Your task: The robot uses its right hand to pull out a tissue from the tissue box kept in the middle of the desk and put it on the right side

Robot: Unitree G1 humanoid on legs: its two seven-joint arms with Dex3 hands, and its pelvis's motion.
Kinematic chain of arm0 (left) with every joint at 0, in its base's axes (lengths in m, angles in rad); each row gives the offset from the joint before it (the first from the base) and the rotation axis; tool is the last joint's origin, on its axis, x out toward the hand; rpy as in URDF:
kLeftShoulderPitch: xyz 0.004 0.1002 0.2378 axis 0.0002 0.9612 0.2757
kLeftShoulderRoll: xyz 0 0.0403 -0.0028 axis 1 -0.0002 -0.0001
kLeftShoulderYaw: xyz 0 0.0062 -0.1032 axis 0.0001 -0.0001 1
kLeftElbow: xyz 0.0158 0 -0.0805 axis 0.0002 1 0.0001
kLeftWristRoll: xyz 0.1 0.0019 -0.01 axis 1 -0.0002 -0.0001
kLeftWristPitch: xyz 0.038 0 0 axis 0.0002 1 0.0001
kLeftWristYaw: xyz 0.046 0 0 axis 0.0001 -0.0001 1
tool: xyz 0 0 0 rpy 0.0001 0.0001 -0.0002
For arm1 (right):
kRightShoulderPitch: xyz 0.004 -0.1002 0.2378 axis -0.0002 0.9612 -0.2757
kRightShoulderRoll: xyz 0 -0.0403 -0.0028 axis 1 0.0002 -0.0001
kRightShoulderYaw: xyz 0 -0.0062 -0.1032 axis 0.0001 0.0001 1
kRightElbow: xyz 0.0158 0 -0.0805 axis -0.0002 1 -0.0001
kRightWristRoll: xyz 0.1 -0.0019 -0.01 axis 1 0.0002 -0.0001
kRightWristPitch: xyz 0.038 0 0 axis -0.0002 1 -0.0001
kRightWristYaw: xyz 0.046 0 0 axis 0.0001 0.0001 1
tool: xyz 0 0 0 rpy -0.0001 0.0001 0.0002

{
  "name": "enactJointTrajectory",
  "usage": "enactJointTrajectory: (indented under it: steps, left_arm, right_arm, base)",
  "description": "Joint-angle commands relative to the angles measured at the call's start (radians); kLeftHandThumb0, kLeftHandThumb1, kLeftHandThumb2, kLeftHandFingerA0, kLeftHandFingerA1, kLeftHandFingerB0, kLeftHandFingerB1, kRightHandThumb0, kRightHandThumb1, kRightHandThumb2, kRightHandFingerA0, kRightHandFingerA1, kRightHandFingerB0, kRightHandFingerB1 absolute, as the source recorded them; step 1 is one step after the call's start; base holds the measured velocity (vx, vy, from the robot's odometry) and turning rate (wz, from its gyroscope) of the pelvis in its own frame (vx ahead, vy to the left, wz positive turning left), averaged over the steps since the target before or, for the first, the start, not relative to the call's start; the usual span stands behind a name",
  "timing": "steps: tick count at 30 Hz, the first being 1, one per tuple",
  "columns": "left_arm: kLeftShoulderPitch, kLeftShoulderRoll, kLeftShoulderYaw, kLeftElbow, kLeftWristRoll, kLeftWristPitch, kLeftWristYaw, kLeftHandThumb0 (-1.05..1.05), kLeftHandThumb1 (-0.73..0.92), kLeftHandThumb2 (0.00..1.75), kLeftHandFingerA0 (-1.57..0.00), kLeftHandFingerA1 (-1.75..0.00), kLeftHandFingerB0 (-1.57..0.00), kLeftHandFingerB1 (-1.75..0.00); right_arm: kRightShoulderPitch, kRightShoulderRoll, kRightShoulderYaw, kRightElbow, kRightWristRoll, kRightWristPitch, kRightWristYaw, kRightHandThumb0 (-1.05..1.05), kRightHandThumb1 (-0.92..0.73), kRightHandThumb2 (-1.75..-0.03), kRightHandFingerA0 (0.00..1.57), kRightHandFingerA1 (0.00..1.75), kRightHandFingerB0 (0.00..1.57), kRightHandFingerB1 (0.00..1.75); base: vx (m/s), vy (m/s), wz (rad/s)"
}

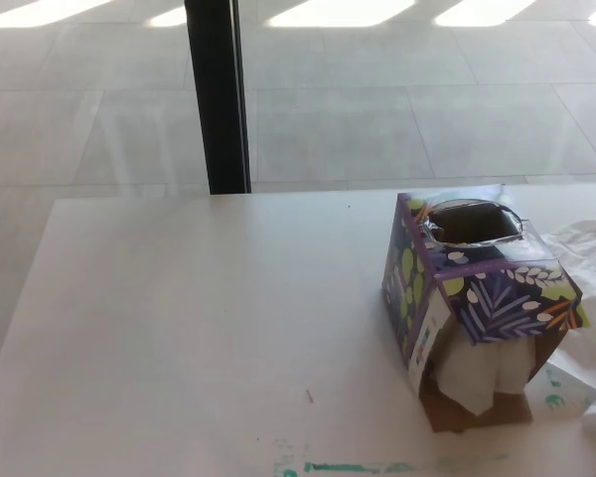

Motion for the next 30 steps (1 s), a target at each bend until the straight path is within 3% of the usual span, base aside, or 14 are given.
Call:
enactJointTrajectory:
  steps: [1, 2, 3, 6, 7, 9, 10, 15, 16, 18, 21, 25, 26, 30]
  left_arm:
    - [-0.001, 0.020, 0.012, 0.007, -0.019, 0.000, 0.009, -0.79, 0.92, 0.70, -0.72, -0.62, -0.51, -0.47]
    - [-0.004, 0.019, 0.014, 0.009, -0.022, 0.005, 0.011, -0.79, 0.92, 0.71, -0.72, -0.63, -0.50, -0.47]
    - [-0.003, 0.018, 0.015, 0.011, -0.023, -0.001, 0.007, -0.79, 0.92, 0.71, -0.70, -0.63, -0.50, -0.48]
    - [-0.008, 0.024, 0.016, 0.008, -0.023, -0.005, 0.004, -0.79, 0.92, 0.70, -0.71, -0.63, -0.50, -0.48]
    - [-0.010, 0.022, 0.015, 0.007, -0.023, -0.004, 0.005, -0.79, 0.92, 0.70, -0.72, -0.63, -0.52, -0.48]
    - [-0.014, 0.019, 0.011, 0.001, -0.019, -0.002, 0.011, -0.79, 0.92, 0.69, -0.72, -0.62, -0.53, -0.48]
    - [-0.012, 0.019, 0.010, 0.000, -0.018, -0.005, 0.012, -0.80, 0.92, 0.71, -0.71, -0.62, -0.52, -0.48]
    - [-0.009, 0.022, 0.000, 0.000, -0.006, -0.020, 0.012, -0.81, 0.92, 0.73, -0.69, -0.60, -0.50, -0.48]
    - [-0.011, 0.019, 0.001, -0.002, -0.008, -0.017, 0.015, -0.80, 0.92, 0.71, -0.73, -0.63, -0.53, -0.49]
    - [-0.016, 0.017, -0.001, -0.004, -0.007, -0.007, 0.019, -0.79, 0.92, 0.71, -0.73, -0.61, -0.53, -0.48]
    - [-0.015, 0.015, -0.001, -0.002, -0.007, -0.010, 0.017, -0.79, 0.92, 0.72, -0.72, -0.62, -0.52, -0.48]
    - [-0.020, 0.015, -0.009, -0.006, 0.000, -0.010, 0.021, -0.80, 0.92, 0.72, -0.71, -0.61, -0.52, -0.48]
    - [-0.021, 0.015, -0.007, -0.010, -0.002, -0.005, 0.020, -0.80, 0.92, 0.71, -0.72, -0.62, -0.52, -0.48]
    - [-0.028, 0.020, -0.007, -0.007, -0.004, -0.006, 0.006, -0.81, 0.92, 0.72, -0.71, -0.61, -0.51, -0.48]
  right_arm:
    - [0.247, 0.312, -0.505, 0.403, 0.311, -0.068, -0.623, -0.49, -0.71, -0.66, 0.91, 1.47, 0.42, 0.79]
    - [0.245, 0.334, -0.516, 0.454, 0.326, -0.111, -0.687, -0.44, -0.67, -0.61, 0.99, 1.56, 0.49, 0.83]
    - [0.234, 0.348, -0.523, 0.535, 0.346, -0.149, -0.748, -0.47, -0.51, -0.98, 1.15, 1.31, 0.52, 0.84]
    - [0.145, 0.380, -0.611, 0.658, 0.484, -0.102, -0.709, -0.48, -0.51, -0.97, 1.16, 1.33, 0.50, 0.84]
    - [0.135, 0.388, -0.635, 0.658, 0.511, -0.098, -0.698, -0.40, -0.63, -0.66, 0.84, 1.63, 0.40, 0.94]
    - [0.112, 0.419, -0.727, 0.659, 0.618, -0.070, -0.619, -0.39, -0.66, -0.68, 0.69, 1.41, 0.37, 0.94]
    - [0.080, 0.425, -0.814, 0.658, 0.728, -0.014, -0.527, -0.41, -0.75, -0.74, 0.34, 1.34, 0.16, 1.00]
    - [0.095, 0.489, -0.866, 0.621, 0.788, 0.043, -0.421, -0.53, -0.73, -0.65, 0.39, 1.01, 0.17, 0.94]
    - [0.094, 0.492, -0.864, 0.612, 0.784, 0.048, -0.410, -0.55, -0.76, -0.65, 0.41, 1.12, 0.19, 0.99]
    - [0.089, 0.494, -0.856, 0.603, 0.768, 0.060, -0.395, -0.55, -0.72, -0.63, 0.48, 1.05, 0.20, 0.95]
    - [0.071, 0.510, -0.823, 0.617, 0.755, 0.023, -0.359, -0.50, -0.72, -0.65, 0.66, 1.41, 0.25, 1.00]
    - [0.089, 0.547, -0.769, 0.587, 0.699, -0.009, -0.344, -0.53, -0.72, -0.65, 0.68, 1.45, 0.29, 1.01]
    - [0.096, 0.549, -0.740, 0.598, 0.658, -0.022, -0.357, -0.59, -0.74, -0.63, 0.62, 1.20, 0.31, 1.00]
    - [0.099, 0.553, -0.715, 0.612, 0.632, -0.043, -0.353, -0.56, -0.72, -0.63, 0.79, 1.31, 0.40, 0.91]
  base:
    - [0.00, 0.000, 0.00]
    - [0.00, 0.000, 0.00]
    - [0.00, 0.000, 0.00]
    - [0.00, 0.000, 0.00]
    - [0.00, 0.000, 0.00]
    - [0.00, 0.000, 0.00]
    - [0.00, 0.000, 0.00]
    - [0.00, 0.000, 0.00]
    - [0.00, 0.000, 0.00]
    - [0.00, 0.000, 0.00]
    - [0.00, 0.000, 0.00]
    - [0.00, 0.000, 0.00]
    - [0.00, 0.000, 0.00]
    - [0.00, 0.000, 0.00]
